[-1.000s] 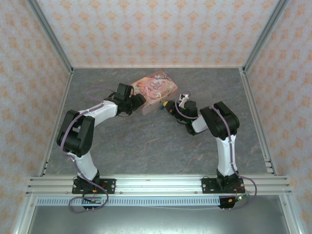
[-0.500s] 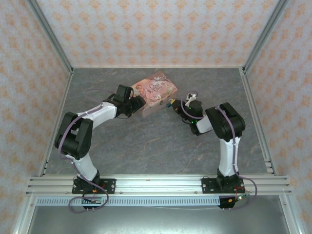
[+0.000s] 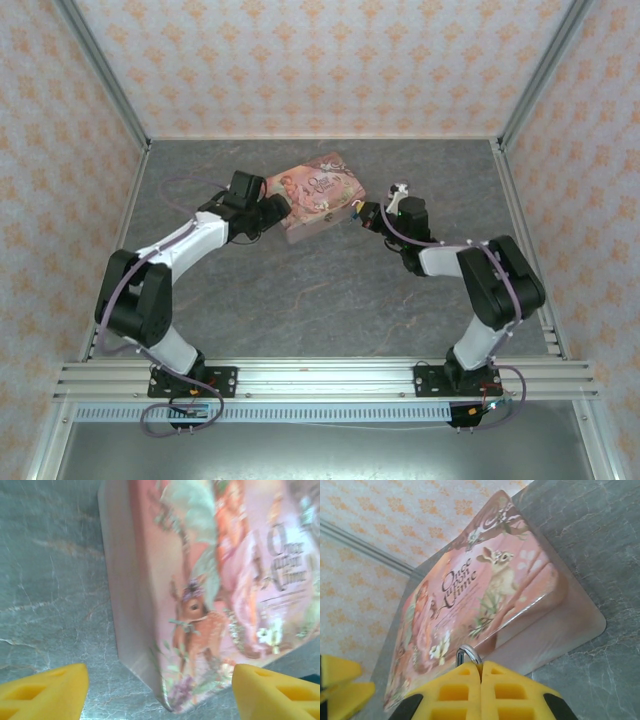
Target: Unlock a padlock with a key
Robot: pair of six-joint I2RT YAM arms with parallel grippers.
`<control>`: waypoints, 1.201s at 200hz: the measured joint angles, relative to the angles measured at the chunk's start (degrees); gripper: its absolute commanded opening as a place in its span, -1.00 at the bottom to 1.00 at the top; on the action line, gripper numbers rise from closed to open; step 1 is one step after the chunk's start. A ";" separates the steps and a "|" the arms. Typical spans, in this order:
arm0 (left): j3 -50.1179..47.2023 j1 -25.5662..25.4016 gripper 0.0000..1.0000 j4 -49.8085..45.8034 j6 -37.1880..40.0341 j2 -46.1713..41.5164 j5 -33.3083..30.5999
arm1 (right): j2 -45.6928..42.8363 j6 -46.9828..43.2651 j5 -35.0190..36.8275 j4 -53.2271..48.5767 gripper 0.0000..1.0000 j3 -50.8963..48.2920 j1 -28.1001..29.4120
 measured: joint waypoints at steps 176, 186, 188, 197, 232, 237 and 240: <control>-14.91 0.04 0.90 11.93 4.79 -26.27 -23.67 | -9.79 -20.09 3.48 -77.53 -1.00 14.16 7.96; -14.97 0.04 0.90 11.93 4.79 -26.27 -23.85 | -8.02 -19.78 3.89 -78.44 -1.00 14.43 8.83; -14.97 0.04 0.90 11.91 4.76 -26.27 -23.85 | -7.69 -19.67 3.89 -78.62 -1.00 14.51 8.98; -14.99 0.04 0.89 11.93 4.76 -26.29 -23.89 | -6.27 -19.45 4.31 -79.10 -1.00 14.93 9.42; -15.02 0.04 0.90 11.93 4.76 -26.29 -24.09 | -2.69 -18.36 5.97 -79.36 -0.99 15.98 9.77; -15.02 0.04 0.90 11.93 4.79 -26.29 -24.11 | -2.38 -18.14 6.23 -79.36 -0.97 16.00 9.77; -15.06 0.04 0.90 11.93 4.76 -26.32 -24.11 | -2.23 -18.14 6.45 -79.36 -0.96 16.00 9.77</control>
